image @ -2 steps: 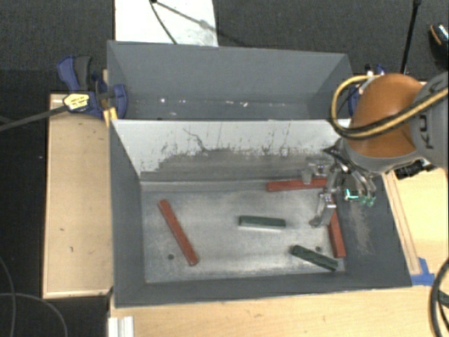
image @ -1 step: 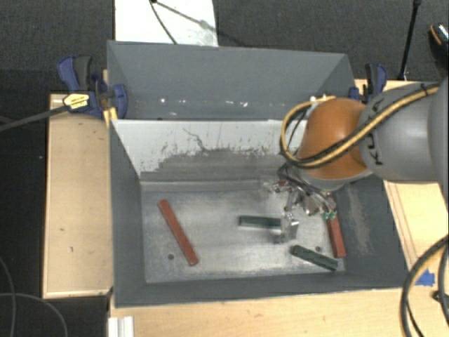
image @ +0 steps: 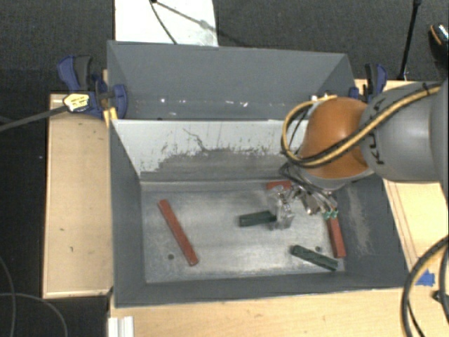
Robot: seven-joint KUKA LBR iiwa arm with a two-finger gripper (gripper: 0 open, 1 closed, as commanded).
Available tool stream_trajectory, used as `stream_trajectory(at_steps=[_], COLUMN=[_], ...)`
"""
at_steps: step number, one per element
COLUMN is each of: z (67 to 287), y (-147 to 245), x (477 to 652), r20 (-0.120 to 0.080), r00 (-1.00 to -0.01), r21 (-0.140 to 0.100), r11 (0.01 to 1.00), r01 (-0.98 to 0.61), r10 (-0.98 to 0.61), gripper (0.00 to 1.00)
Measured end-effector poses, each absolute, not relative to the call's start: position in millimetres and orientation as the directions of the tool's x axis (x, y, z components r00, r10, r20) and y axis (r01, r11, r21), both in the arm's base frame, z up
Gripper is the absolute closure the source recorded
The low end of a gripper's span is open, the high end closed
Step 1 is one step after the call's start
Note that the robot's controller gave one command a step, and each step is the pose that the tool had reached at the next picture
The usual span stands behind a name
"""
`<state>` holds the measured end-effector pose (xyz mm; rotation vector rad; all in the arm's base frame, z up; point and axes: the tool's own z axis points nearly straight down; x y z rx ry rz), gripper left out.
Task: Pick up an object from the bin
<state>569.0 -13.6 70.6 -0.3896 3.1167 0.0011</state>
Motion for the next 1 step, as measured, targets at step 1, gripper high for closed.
stream_trajectory(at_steps=[1], z=[238.1], y=[-10.4], x=[592.3], r20=[-0.009], r00=[-0.822], r21=[-0.005], r11=[0.823], r01=[-0.569], r10=[-0.569], gripper=[1.0])
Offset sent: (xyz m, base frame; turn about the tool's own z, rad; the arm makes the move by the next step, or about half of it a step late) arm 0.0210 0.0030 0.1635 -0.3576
